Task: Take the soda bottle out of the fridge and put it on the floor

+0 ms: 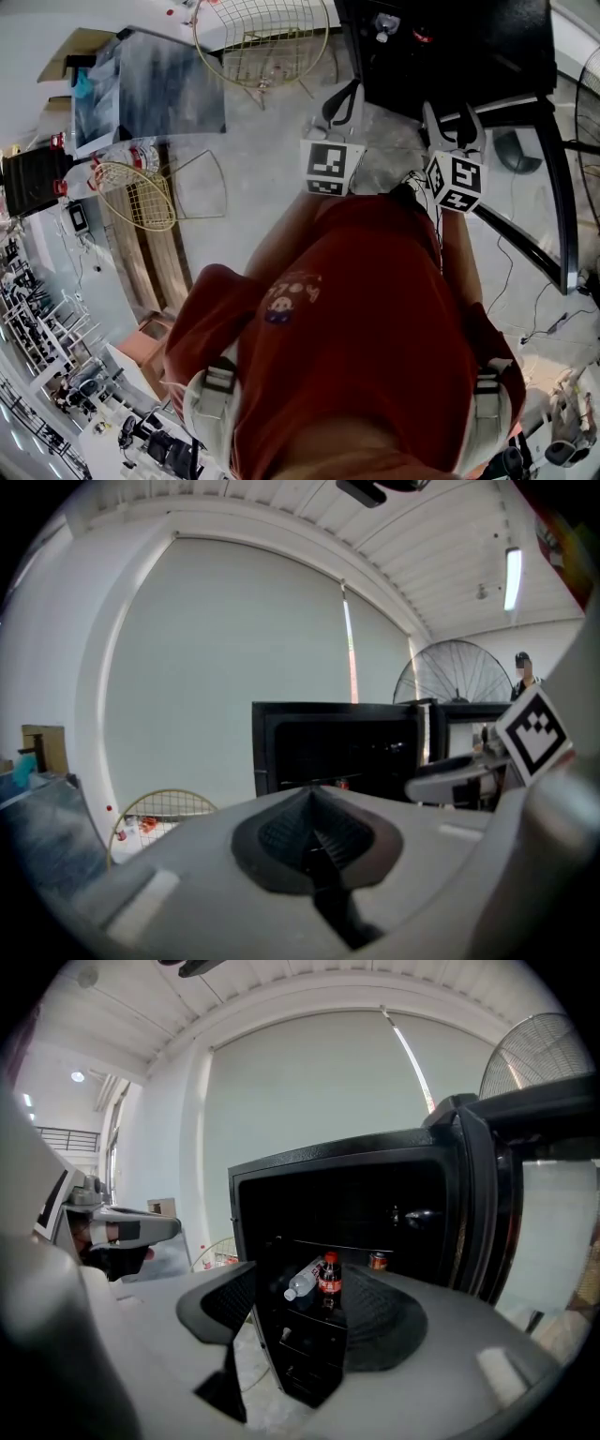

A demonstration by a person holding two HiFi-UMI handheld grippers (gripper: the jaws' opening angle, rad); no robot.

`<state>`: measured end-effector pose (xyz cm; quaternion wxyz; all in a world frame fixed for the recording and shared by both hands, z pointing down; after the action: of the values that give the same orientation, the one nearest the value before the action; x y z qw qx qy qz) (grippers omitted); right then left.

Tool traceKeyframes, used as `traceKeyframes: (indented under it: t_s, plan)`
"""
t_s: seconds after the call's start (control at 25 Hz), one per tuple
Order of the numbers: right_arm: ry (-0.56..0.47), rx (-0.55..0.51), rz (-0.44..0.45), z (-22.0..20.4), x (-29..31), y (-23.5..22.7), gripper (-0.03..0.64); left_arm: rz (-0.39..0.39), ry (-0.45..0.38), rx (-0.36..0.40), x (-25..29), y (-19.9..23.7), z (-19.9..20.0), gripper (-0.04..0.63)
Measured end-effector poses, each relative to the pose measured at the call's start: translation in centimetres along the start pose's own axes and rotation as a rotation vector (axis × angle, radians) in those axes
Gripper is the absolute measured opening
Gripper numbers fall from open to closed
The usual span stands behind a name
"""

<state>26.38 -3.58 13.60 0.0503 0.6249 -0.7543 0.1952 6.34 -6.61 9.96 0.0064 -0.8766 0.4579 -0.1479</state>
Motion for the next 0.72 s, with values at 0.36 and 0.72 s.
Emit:
traceKeyframes:
  t_s: [0.36,0.72]
  plan:
    - [0.041,0.016,0.005,-2.3,1.8,0.8,0.265,0.024,0.035,-0.021,0.0,1.3,-3.1,0.0]
    - [0.09,0.029,-0.006,-7.3,6.1,1.5,0.265,0.041,0.072,-0.046,2.0,3.5,-9.8,0.0]
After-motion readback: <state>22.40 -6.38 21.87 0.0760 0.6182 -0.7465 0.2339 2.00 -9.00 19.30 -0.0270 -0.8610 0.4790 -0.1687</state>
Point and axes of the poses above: the fingertips, and each gripper's own axes: x forward along the fingers, y to its left, z out of its top, the point moved 7 cm from there along -x, backward along the fingers, and after that the axes turned 7 degrees about x, right-handed, at the moved point
